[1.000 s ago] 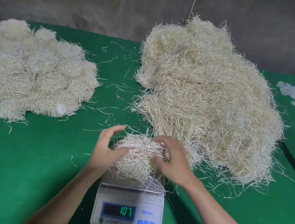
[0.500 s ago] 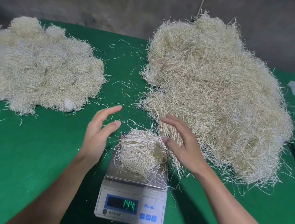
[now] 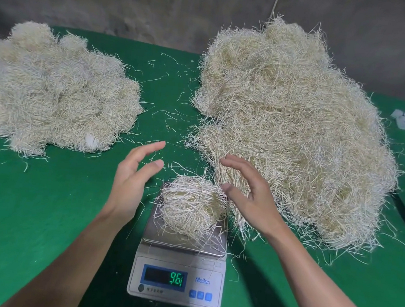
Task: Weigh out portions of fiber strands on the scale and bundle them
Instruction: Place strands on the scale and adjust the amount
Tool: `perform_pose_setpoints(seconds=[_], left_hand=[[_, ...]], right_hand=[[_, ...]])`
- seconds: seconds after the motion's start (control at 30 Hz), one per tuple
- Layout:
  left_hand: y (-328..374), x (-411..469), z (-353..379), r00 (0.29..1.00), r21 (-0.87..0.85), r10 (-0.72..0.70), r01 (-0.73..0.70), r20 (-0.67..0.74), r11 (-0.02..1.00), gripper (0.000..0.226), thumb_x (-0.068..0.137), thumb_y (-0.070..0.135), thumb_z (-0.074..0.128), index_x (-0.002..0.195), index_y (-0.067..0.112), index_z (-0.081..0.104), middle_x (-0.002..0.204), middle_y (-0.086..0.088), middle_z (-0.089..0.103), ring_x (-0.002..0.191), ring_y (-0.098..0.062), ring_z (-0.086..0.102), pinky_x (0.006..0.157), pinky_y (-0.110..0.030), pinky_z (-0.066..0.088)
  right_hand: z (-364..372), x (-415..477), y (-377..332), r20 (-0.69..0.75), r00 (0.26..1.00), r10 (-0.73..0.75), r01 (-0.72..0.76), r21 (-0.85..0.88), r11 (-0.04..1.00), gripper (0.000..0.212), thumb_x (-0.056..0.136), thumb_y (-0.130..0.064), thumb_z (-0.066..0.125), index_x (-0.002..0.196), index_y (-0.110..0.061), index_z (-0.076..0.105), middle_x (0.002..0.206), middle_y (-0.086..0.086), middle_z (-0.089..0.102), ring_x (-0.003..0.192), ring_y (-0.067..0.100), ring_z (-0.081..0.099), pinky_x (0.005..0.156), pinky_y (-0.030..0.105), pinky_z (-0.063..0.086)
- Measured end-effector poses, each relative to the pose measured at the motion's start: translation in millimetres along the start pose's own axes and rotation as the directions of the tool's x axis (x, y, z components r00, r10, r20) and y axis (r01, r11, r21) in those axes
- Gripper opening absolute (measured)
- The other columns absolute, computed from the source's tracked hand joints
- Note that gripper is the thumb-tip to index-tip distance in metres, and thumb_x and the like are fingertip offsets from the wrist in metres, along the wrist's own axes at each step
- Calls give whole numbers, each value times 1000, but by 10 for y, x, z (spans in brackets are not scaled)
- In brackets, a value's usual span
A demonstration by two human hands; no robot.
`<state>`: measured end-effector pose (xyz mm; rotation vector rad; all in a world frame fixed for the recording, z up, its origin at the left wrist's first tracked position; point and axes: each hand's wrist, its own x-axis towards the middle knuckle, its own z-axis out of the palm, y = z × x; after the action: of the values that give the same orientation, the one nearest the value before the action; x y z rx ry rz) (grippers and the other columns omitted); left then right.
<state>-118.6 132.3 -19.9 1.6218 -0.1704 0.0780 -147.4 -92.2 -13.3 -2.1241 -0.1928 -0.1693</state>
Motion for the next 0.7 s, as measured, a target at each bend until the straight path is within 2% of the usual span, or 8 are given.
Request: perform_pose_setpoints(seconds=[0.1,0.33,0.4,0.5,0.57,0.6,0.67,0.7], left_hand=[[-1,1,7,1000,-3,-1,1,-1,1000,37,76,30,52,110,42,60,128,17,54,116,15,44,89,-9,30],[-16,9,21,1000,-24,-10,10,-13,1000,35,75,29,53,106,42,62,124,18,57,115,12,47,90,-10,32],[-28,11,19,1000,-19,-12,12,-15,1000,35,75,29,54,106,43,62,123,19,57,115,11,47,90,-11,32],[-84,36,17,999,33,-15,16,-29,999,33,82,27,57,108,48,59,127,20,54,121,5,45,100,-21,32],[-140,70,42,1000,139,-21,21,-5,990,36,93,25,54,115,54,51,136,23,42,129,4,35,108,-29,25],[-176,89,64,999,227,-21,13,29,974,36,96,28,49,122,53,47,142,26,33,133,5,26,110,-30,19],[-285,126,123,991,438,-8,-51,131,898,38,99,32,42,135,43,41,148,25,20,137,5,11,113,-34,9],[-351,135,160,983,528,-22,-79,182,845,38,100,32,39,137,37,42,148,23,20,139,2,10,116,-39,5]], right_hand=[[1,6,-5,2,1000,-7,7,3,1000,43,89,-15,60,121,-40,48,140,-14,42,133,7,33,113,50,22],[24,17,10,22,1000,-20,20,1,1000,44,88,-12,60,120,-40,47,134,-23,40,130,-1,33,114,40,21],[33,18,19,25,999,-29,29,7,1000,42,88,-17,58,119,-42,46,130,-28,38,128,-3,33,114,39,21],[60,47,64,26,999,-35,36,-16,999,44,81,-30,54,121,-46,42,136,-22,39,132,2,33,114,44,23],[102,97,115,94,995,-30,39,-93,995,55,80,-42,54,129,-50,31,147,-17,29,138,6,23,115,49,19],[135,125,147,152,988,-26,49,-150,987,64,78,-52,54,134,-54,23,153,-16,17,142,7,14,115,51,14],[225,173,233,271,962,-7,85,-277,957,86,69,-70,53,137,-62,2,156,-15,-10,144,14,-7,114,55,4],[282,183,285,320,947,15,100,-340,935,94,66,-74,55,137,-63,-6,154,-15,-20,144,17,-15,113,58,1]])
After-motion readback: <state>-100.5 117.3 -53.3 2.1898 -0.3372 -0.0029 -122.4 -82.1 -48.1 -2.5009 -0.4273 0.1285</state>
